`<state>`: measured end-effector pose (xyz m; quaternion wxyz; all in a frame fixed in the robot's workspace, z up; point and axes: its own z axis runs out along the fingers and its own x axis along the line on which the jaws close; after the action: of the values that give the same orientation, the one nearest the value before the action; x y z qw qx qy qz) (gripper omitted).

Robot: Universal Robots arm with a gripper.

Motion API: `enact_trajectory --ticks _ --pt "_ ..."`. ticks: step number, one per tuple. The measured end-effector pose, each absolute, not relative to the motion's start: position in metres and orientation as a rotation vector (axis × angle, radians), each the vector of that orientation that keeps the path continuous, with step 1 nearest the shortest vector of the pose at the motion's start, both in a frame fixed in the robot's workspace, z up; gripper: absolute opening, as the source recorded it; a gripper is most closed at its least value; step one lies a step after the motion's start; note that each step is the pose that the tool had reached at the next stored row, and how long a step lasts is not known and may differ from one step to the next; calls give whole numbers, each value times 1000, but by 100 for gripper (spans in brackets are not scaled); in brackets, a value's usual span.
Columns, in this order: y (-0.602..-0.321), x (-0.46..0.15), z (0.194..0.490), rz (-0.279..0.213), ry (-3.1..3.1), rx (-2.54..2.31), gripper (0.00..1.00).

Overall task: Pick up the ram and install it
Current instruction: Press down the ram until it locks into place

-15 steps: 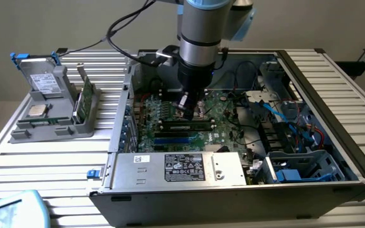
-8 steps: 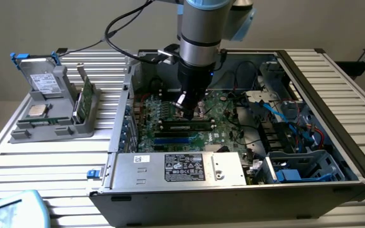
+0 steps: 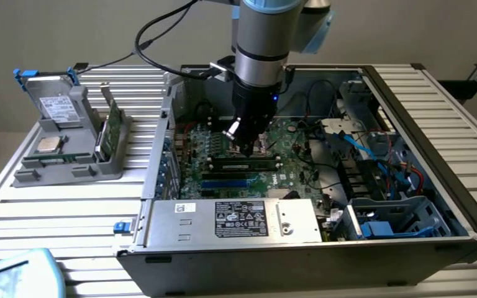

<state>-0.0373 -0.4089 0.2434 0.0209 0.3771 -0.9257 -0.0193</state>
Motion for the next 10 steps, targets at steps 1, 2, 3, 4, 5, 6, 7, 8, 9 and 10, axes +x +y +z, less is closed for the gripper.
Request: enact_trajectory --ticks 1,2,3,4,5,6,7,8,9,10 --pt "-409 -37 243 -60 -2880 1145 11" --pt "-409 -37 243 -61 -2890 1122 11" --pt "-409 -37 243 -61 -2900 1097 11" --pt "-409 -37 243 -62 -2909 1074 11" --pt "-409 -37 243 -63 -2918 1048 11" --pt "-409 -37 243 -63 -2927 1025 11" --pt "-409 -37 243 -64 -2936 1000 11" --pt "-409 -37 243 -64 -2945 975 11" --pt "-409 -37 243 -65 -2953 951 11" --pt "-409 -37 243 -65 -2961 926 11"
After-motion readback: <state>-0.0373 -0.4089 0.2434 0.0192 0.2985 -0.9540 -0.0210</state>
